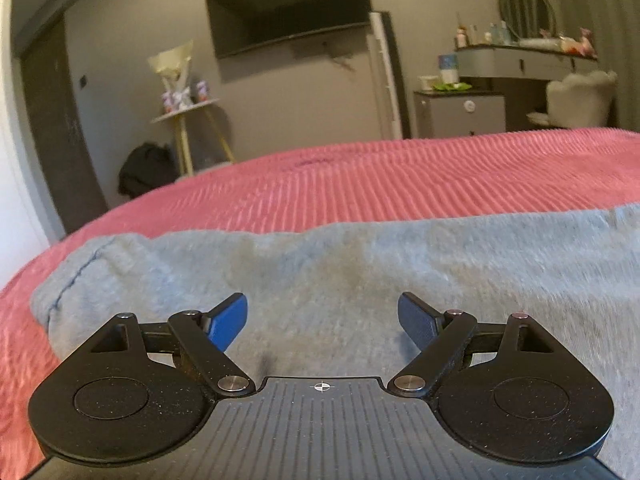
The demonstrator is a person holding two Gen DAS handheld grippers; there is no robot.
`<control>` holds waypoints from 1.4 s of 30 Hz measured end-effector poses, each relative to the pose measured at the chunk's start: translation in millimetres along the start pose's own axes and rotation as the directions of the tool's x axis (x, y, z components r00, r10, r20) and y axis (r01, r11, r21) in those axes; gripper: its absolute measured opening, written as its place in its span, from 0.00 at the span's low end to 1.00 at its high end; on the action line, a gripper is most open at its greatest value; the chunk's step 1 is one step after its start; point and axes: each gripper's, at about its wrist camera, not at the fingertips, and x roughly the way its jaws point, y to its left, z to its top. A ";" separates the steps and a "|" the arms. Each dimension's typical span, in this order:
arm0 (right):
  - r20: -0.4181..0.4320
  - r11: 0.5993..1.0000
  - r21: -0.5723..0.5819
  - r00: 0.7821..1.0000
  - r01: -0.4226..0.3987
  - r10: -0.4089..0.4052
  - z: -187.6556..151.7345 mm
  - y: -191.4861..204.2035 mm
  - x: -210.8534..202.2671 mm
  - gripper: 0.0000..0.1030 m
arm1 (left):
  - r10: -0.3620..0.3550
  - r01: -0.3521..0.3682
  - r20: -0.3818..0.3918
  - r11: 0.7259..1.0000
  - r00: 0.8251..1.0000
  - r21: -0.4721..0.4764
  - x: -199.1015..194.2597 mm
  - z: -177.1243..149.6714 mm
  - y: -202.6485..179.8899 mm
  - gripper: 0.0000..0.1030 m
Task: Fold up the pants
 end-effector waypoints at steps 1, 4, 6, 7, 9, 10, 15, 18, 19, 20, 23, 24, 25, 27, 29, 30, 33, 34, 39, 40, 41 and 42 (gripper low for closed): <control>0.046 0.996 0.003 0.995 0.093 -0.093 6.7 -5.0 -8.6 0.06 | -0.005 0.005 0.003 1.000 1.000 0.010 0.7 -0.5 -2.6 0.85; 0.105 0.999 0.021 0.994 0.040 -0.042 10.6 -23.1 -30.1 0.66 | -0.029 0.029 -0.011 1.000 1.000 0.012 0.4 -3.7 -8.1 0.85; 0.068 1.000 -0.013 0.998 0.015 -0.014 9.7 -28.1 -29.3 0.77 | -0.032 0.032 -0.016 0.999 0.999 0.022 1.9 -6.4 -11.2 0.85; 0.076 0.999 -0.048 0.997 0.015 -0.011 9.4 -27.8 -28.2 0.77 | -0.030 0.031 -0.015 0.999 0.999 0.031 1.7 -7.0 -13.1 0.85; 0.093 0.994 -0.099 0.995 0.038 -0.029 12.2 -27.0 -22.5 0.77 | -0.035 0.035 -0.014 0.998 0.999 0.043 2.2 -7.8 -15.6 0.85; 0.090 0.993 -0.111 0.995 0.041 -0.031 14.7 -23.5 -15.4 0.77 | -0.039 0.039 -0.010 0.998 0.999 0.043 1.1 -8.1 -17.4 0.85; -0.019 0.988 -0.151 1.000 -0.012 0.009 29.3 -5.5 18.6 0.08 | -0.036 0.034 0.030 0.998 0.999 0.048 -0.7 -7.9 -21.6 0.85; 0.063 0.978 -0.203 0.997 0.047 -0.035 36.1 3.0 12.3 0.07 | -0.018 0.015 0.041 0.998 0.999 0.063 1.3 -11.5 -24.7 0.85; 0.094 0.980 -0.184 0.994 0.078 -0.062 39.4 1.7 13.6 0.07 | -0.012 0.009 0.032 0.997 0.999 0.081 4.1 -13.5 -26.8 0.85; 0.117 0.975 -0.167 0.985 0.149 -0.131 41.0 0.5 19.1 0.07 | -0.005 0.004 0.014 0.995 1.000 0.099 7.6 -15.2 -28.8 0.85; 0.055 0.964 -0.142 0.974 0.225 -0.219 42.8 -8.6 29.0 0.08 | -0.003 0.003 -0.008 0.994 1.000 0.105 12.2 -16.5 -28.2 0.86; 0.056 0.980 -0.092 0.983 0.179 -0.174 43.1 -16.9 17.5 0.09 | 0.001 0.000 -0.011 0.995 1.000 0.101 12.7 -15.2 -27.3 0.86; 0.093 0.990 -0.033 0.986 0.139 -0.135 41.4 -26.5 1.1 0.18 | 0.004 -0.002 -0.015 0.996 1.000 0.091 13.4 -14.3 -26.1 0.87; 0.159 0.991 0.116 0.984 0.061 -0.079 31.3 -54.2 -43.8 0.49 | -0.006 0.009 -0.035 0.998 0.999 0.058 15.9 -13.5 -22.2 0.87; 0.170 0.973 0.231 0.985 -0.001 -0.039 12.6 -81.6 -79.8 0.67 | -0.016 0.017 -0.050 0.999 0.999 0.030 17.5 -13.2 -18.9 0.87; 0.154 0.960 0.279 0.988 -0.025 -0.019 -1.7 -97.2 -98.6 0.67 | -0.018 0.019 -0.053 1.000 0.998 0.024 16.8 -13.2 -17.7 0.87; 0.118 0.931 0.365 0.992 0.001 -0.047 -42.3 -132.3 -141.1 0.67 | -0.033 0.033 -0.069 0.999 0.997 0.008 14.0 -12.1 -14.1 0.87; 0.103 0.914 0.406 0.994 -0.003 -0.042 -55.5 -144.6 -148.0 0.66 | -0.038 0.038 -0.072 0.999 0.997 0.003 12.6 -11.6 -13.7 0.87; 0.022 0.808 0.575 0.989 -0.133 0.148 -88.0 -180.3 -125.4 0.43 | -0.003 0.004 -0.075 1.000 0.997 0.016 1.6 -12.7 -7.9 0.87; 0.014 0.794 0.593 0.987 -0.135 0.157 -90.1 -181.9 -117.4 0.43 | 0.005 -0.004 -0.076 1.000 0.997 0.010 -1.4 -12.0 -6.0 0.87; 0.009 0.787 0.602 0.987 -0.132 0.159 -93.9 -181.3 -107.9 0.43 | 0.008 -0.008 -0.077 1.000 0.997 -0.003 -5.3 -11.4 -2.9 0.87; 0.020 0.772 0.617 0.984 -0.150 0.175 -96.1 -181.8 -102.7 0.43 | 0.007 -0.008 -0.078 1.000 0.997 -0.018 -9.3 -10.6 0.3 0.87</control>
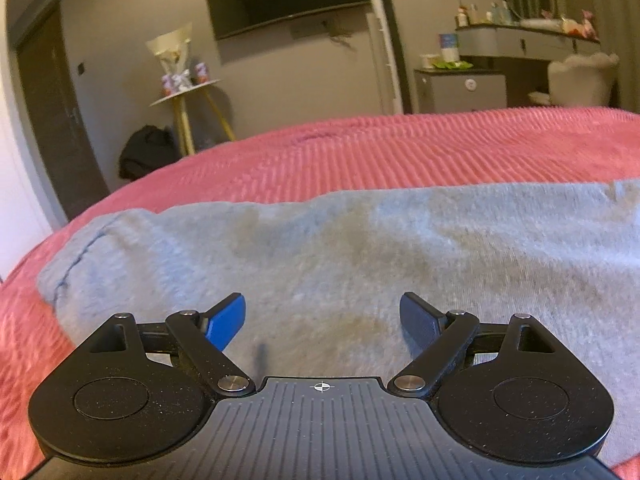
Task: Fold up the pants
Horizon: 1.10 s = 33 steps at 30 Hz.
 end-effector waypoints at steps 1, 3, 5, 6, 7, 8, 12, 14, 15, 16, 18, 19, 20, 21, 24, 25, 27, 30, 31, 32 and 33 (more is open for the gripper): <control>0.005 0.999 0.033 1.000 -0.016 0.016 1.3 -2.7 1.1 0.43 | -0.001 0.001 0.001 1.000 1.000 -0.011 -3.3 0.5 2.5 0.87; -0.003 0.999 0.045 1.000 -0.031 0.031 7.8 4.7 8.7 0.29 | 0.003 -0.003 0.004 1.000 1.000 -0.018 -9.5 0.6 4.7 0.87; -0.003 0.997 0.029 0.997 -0.075 0.076 11.8 14.9 7.5 0.12 | 0.009 -0.009 0.002 1.000 1.000 -0.012 -13.6 1.0 4.5 0.87; 0.010 0.995 0.014 0.995 -0.099 0.099 13.1 21.4 3.8 0.12 | 0.003 -0.003 -0.002 1.000 1.000 -0.013 -14.8 1.7 4.7 0.87; 0.022 0.993 -0.011 0.993 -0.119 0.119 12.7 24.6 -0.5 0.12 | -0.006 0.006 -0.006 1.000 1.000 -0.018 -16.0 2.9 4.1 0.87; 0.026 0.990 -0.038 0.990 -0.136 0.137 11.8 27.9 -4.1 0.13 | -0.020 0.020 -0.010 0.999 1.000 -0.028 -17.2 3.7 4.1 0.87; -0.049 0.993 -0.059 0.994 -0.103 0.100 9.7 34.4 7.7 0.24 | -0.087 0.085 -0.060 0.995 0.994 -0.048 -14.7 4.9 2.6 0.87; -0.047 0.995 -0.065 0.996 -0.079 0.076 9.6 35.5 12.2 0.16 | -0.094 0.089 -0.094 0.994 0.991 -0.058 -10.7 3.3 3.2 0.87; -0.037 0.995 -0.075 0.997 -0.066 0.064 10.6 38.4 11.3 0.08 | -0.091 0.084 -0.103 0.994 0.991 -0.067 -9.2 2.5 4.6 0.87; -0.024 0.995 -0.084 0.998 -0.057 0.056 12.3 43.5 8.3 0.08 | -0.086 0.078 -0.105 0.994 0.991 -0.080 -8.6 2.3 6.5 0.87; 0.009 0.989 -0.139 0.999 -0.045 0.047 13.6 64.3 -2.1 0.08 | -0.093 0.082 -0.105 0.991 0.990 -0.107 -8.0 4.1 10.8 0.87; 0.034 0.980 -0.196 0.999 -0.034 0.042 12.5 80.7 -8.5 0.08 | -0.103 0.091 -0.101 0.989 0.990 -0.116 -8.7 5.1 11.8 0.87; 0.065 0.958 -0.285 0.997 -0.029 0.050 8.6 105.1 -18.2 0.08 | -0.112 0.100 -0.095 0.987 0.989 -0.123 -9.3 6.3 12.6 0.87; 0.089 0.928 -0.370 0.994 -0.030 0.068 2.0 128.0 -28.6 0.08 | -0.120 0.108 -0.090 0.987 0.989 -0.123 -10.4 7.0 12.0 0.87; 0.051 0.746 -0.648 0.969 -0.151 0.240 -44.5 210.2 -64.3 0.08 | -0.146 0.137 -0.080 0.985 0.986 -0.109 -13.5 10.4 10.2 0.87; 0.000 0.656 -0.727 0.955 -0.205 0.297 -69.9 234.9 -74.2 0.08 | -0.155 0.147 -0.074 0.983 0.985 -0.107 -15.3 11.6 9.8 0.87; -0.129 0.480 -0.826 0.929 -0.294 0.346 -123.9 268.4 -85.7 0.08 | -0.182 0.174 -0.057 0.978 0.982 -0.116 -19.1 16.0 12.1 0.87; -0.400 0.246 -0.844 0.865 -0.477 0.304 -213.3 287.7 -82.1 0.09 | -0.230 0.223 -0.036 0.964 0.973 -0.144 -21.5 20.4 18.9 0.87; -0.452 0.197 -0.842 0.856 -0.503 0.251 -238.3 288.5 -77.3 0.12 | -0.244 0.237 -0.034 0.960 0.969 -0.146 -21.6 20.9 20.7 0.87; -0.503 0.149 -0.836 0.846 -0.528 0.177 -263.2 288.9 -70.8 0.16 | -0.254 0.247 -0.033 0.958 0.967 -0.143 -20.9 21.2 22.1 0.87; -0.548 0.103 -0.827 0.833 -0.553 0.074 -289.4 287.8 -62.6 0.21 | -0.261 0.254 -0.035 0.958 0.965 -0.136 -20.3 21.2 22.4 0.87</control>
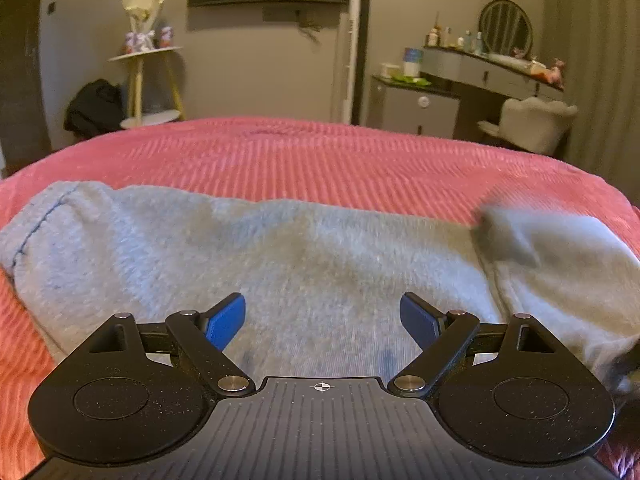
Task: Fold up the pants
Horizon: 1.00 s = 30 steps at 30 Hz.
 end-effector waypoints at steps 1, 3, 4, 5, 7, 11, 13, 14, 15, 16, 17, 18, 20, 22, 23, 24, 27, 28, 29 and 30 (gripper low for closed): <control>-0.079 1.000 -0.028 0.997 -0.005 0.002 -3.0 11.3 12.2 0.22 | -0.009 0.009 -0.004 1.000 1.000 0.006 0.4 0.2 -0.1 0.87; -0.075 0.994 -0.101 0.996 0.044 -0.052 -3.1 26.0 9.4 0.29 | -0.059 0.059 -0.018 0.998 0.998 0.005 1.5 1.9 1.0 0.87; -0.049 0.998 -0.057 0.999 0.016 -0.019 0.5 20.9 -1.6 0.40 | -0.091 0.091 -0.024 0.996 0.996 -0.004 2.6 3.4 1.0 0.87; -0.021 0.998 0.037 0.998 -0.051 0.051 3.8 8.6 -13.2 0.48 | -0.125 0.125 -0.031 0.992 0.992 -0.019 3.8 5.0 0.7 0.87; 0.080 0.943 0.286 0.985 -0.172 0.156 0.9 -27.6 -35.2 0.76 | -0.196 0.193 -0.052 0.980 0.979 -0.052 7.8 8.0 -1.0 0.87; 0.022 0.781 0.623 0.999 -0.040 0.033 -32.2 -86.1 -42.3 0.72 | -0.321 0.311 -0.125 0.946 0.939 -0.091 18.4 10.7 -9.1 0.87; -0.121 0.738 0.656 0.987 0.156 -0.102 -58.0 -100.0 -40.0 0.38 | -0.367 0.351 -0.168 0.929 0.915 -0.121 22.2 12.0 -11.3 0.87; -0.072 0.718 0.684 0.991 0.129 -0.110 -68.7 -102.7 -47.9 0.38 | -0.407 0.384 -0.192 0.912 0.893 -0.145 25.5 13.9 -13.5 0.87; -0.002 0.671 0.738 0.995 0.071 -0.102 -81.0 -105.3 -59.1 0.41 | -0.443 0.414 -0.209 0.894 0.872 -0.171 29.4 15.7 -15.7 0.87; 0.043 0.623 0.782 0.994 0.027 -0.097 -91.8 -106.3 -67.3 0.45 | -0.480 0.440 -0.226 0.874 0.848 -0.204 36.3 17.6 -19.0 0.87; 0.083 0.580 0.815 0.992 -0.011 -0.097 -101.5 -106.4 -73.0 0.47 | -0.508 0.458 -0.245 0.858 0.826 -0.234 42.9 19.5 -23.5 0.87; 0.119 0.537 0.842 0.988 -0.050 -0.094 -110.5 -106.9 -77.2 0.49 | -0.539 0.475 -0.268 0.838 0.799 -0.268 52.0 21.3 -29.8 0.85; 0.160 0.483 0.870 0.984 -0.103 -0.079 -115.9 -113.0 -76.3 0.50 | -0.572 0.484 -0.317 0.816 0.757 -0.316 72.7 22.4 -45.3 0.79; 0.178 0.456 0.880 0.982 -0.130 -0.062 -119.9 -117.0 -76.4 0.52 | -0.582 0.475 -0.367 0.810 0.726 -0.345 90.7 18.4 -60.8 0.67; 0.185 0.456 0.879 0.981 -0.139 -0.059 -122.5 -120.9 -79.7 0.53 | -0.591 0.470 -0.392 0.803 0.705 -0.366 100.2 15.8 -67.7 0.66; 0.196 0.458 0.877 0.979 -0.149 -0.057 -123.0 -120.5 -81.3 0.56 | -0.606 0.470 -0.408 0.792 0.683 -0.389 109.0 12.9 -73.5 0.65; 0.234 0.443 0.876 0.971 -0.190 -0.046 -135.2 -122.4 -90.3 0.60 | -0.618 0.443 -0.428 0.780 0.659 -0.442 128.7 8.0 -85.7 0.63; 0.244 0.432 0.879 0.969 -0.203 -0.041 -138.2 -123.7 -90.3 0.60 | -0.619 0.436 -0.425 0.777 0.661 -0.453 130.7 8.9 -88.9 0.60; 0.251 0.421 0.882 0.967 -0.213 -0.037 -138.1 -126.5 -84.4 0.60 | -0.626 0.442 -0.420 0.771 0.657 -0.459 131.1 10.2 -91.1 0.54; 0.257 0.412 0.884 0.966 -0.221 -0.034 -141.1 -127.9 -84.7 0.60 | -0.628 0.440 -0.425 0.770 0.652 -0.462 132.9 11.7 -93.7 0.28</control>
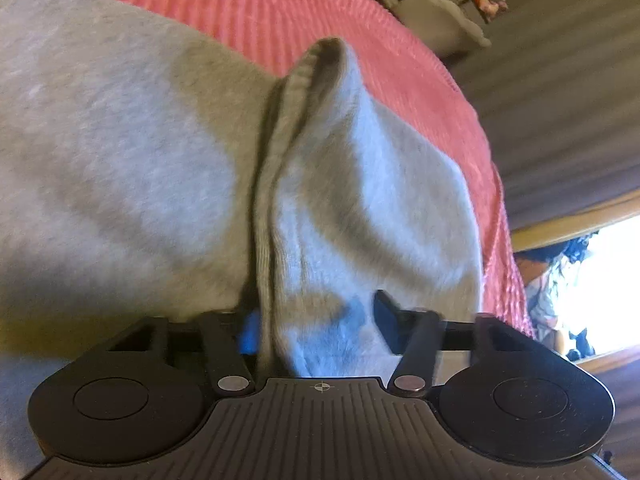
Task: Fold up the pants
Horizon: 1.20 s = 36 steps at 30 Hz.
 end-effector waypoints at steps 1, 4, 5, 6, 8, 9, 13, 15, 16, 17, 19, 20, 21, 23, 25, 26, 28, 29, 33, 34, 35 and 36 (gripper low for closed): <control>0.000 1.000 0.003 1.000 -0.008 0.008 1.1 -1.0 -2.0 0.60 | 0.017 -0.017 -0.006 1.000 1.000 -0.012 1.2 0.1 -0.5 0.16; 0.006 0.999 -0.004 0.999 -0.035 0.035 1.8 6.4 -11.1 0.60 | 0.006 -0.005 0.015 0.999 1.000 -0.034 -7.5 0.6 -0.7 0.15; 0.016 0.998 -0.015 0.998 -0.060 0.060 3.4 10.1 -14.1 0.60 | 0.006 -0.005 0.032 1.000 0.999 -0.015 -15.5 -0.1 -2.3 0.15; 0.033 0.996 -0.031 0.996 -0.078 0.079 6.1 14.3 -18.1 0.60 | 0.008 -0.008 0.049 1.000 0.999 0.005 -24.2 -1.6 -4.3 0.15; 0.065 0.993 -0.078 0.994 -0.083 0.088 13.2 28.3 -24.3 0.54 | 0.036 -0.041 0.084 0.998 0.996 0.057 -44.1 -4.8 -9.2 0.15; 0.079 0.992 -0.106 0.993 -0.075 0.083 17.5 36.2 -26.8 0.43 | 0.054 -0.064 0.106 0.994 0.993 0.090 -56.1 -6.7 -11.1 0.15; 0.047 0.976 -0.216 0.999 -0.014 0.025 30.0 65.0 -12.2 0.38 | 0.136 -0.158 0.162 0.978 0.977 0.135 -93.3 -10.6 1.4 0.16; -0.015 0.969 -0.246 1.000 0.007 -0.011 28.2 73.1 7.0 0.38 | 0.211 -0.235 0.170 0.962 0.963 0.142 -96.3 -13.5 16.7 0.18; -0.052 0.968 -0.251 0.998 0.023 -0.037 26.0 73.9 18.4 0.38 | 0.258 -0.280 0.158 0.950 0.953 0.137 -94.7 -14.3 23.6 0.21; -0.104 0.965 -0.259 0.992 0.040 -0.069 22.8 75.3 31.6 0.38 | 0.289 -0.307 0.139 0.943 0.947 0.129 -94.1 -15.8 29.9 0.22; -0.190 0.958 -0.277 0.972 0.080 -0.136 11.9 75.2 56.2 0.38 | 0.280 -0.297 0.144 0.948 0.949 0.113 -101.5 -15.4 36.4 0.22; -0.205 0.951 -0.293 0.965 0.101 -0.165 6.6 77.1 62.8 0.38 | 0.267 -0.287 0.162 0.952 0.950 0.109 -107.0 -13.0 35.6 0.22; -0.199 0.941 -0.320 0.963 0.113 -0.183 2.5 81.9 64.4 0.38 | 0.263 -0.287 0.190 0.951 0.946 0.114 -112.3 -9.2 33.0 0.26; -0.166 0.927 -0.361 0.971 0.100 -0.170 0.9 94.4 59.1 0.38 | 0.269 -0.309 0.256 0.942 0.928 0.131 -118.8 0.0 27.5 0.33; -0.126 0.925 -0.372 0.982 0.082 -0.137 6.1 102.9 54.8 0.38 | 0.275 -0.326 0.284 0.934 0.919 0.149 -114.3 14.5 23.0 0.43; -0.112 0.922 -0.378 0.984 0.088 -0.140 9.3 105.7 55.7 0.38 | 0.269 -0.320 0.287 0.935 0.919 0.150 -108.3 22.3 21.7 0.46; -0.095 0.917 -0.388 0.985 0.096 -0.143 17.6 108.2 62.6 0.38 | 0.262 -0.303 0.262 0.944 0.929 0.130 -89.3 37.6 21.0 0.50; -0.084 0.918 -0.385 0.986 0.098 -0.141 21.2 107.0 66.8 0.38 | 0.257 -0.291 0.245 0.950 0.935 0.114 -79.9 45.1 23.7 0.51; -0.021 0.906 -0.393 0.984 0.156 -0.179 35.0 93.4 91.2 0.35 | 0.215 -0.225 0.217 0.974 0.952 0.024 -60.9 67.4 36.3 0.23; -0.016 0.908 -0.383 0.982 0.166 -0.187 37.6 90.0 96.7 0.32 | 0.195 -0.210 0.233 0.977 0.953 0.041 -63.8 69.0 30.7 0.22; -0.005 0.914 -0.369 0.983 0.171 -0.186 40.9 86.5 98.6 0.30 | 0.199 -0.229 0.284 0.971 0.938 0.075 -69.8 66.3 21.9 0.22; 0.012 0.915 -0.364 0.983 0.174 -0.182 43.5 88.2 99.9 0.30 | 0.217 -0.275 0.346 0.953 0.913 0.130 -74.9 60.8 10.9 0.22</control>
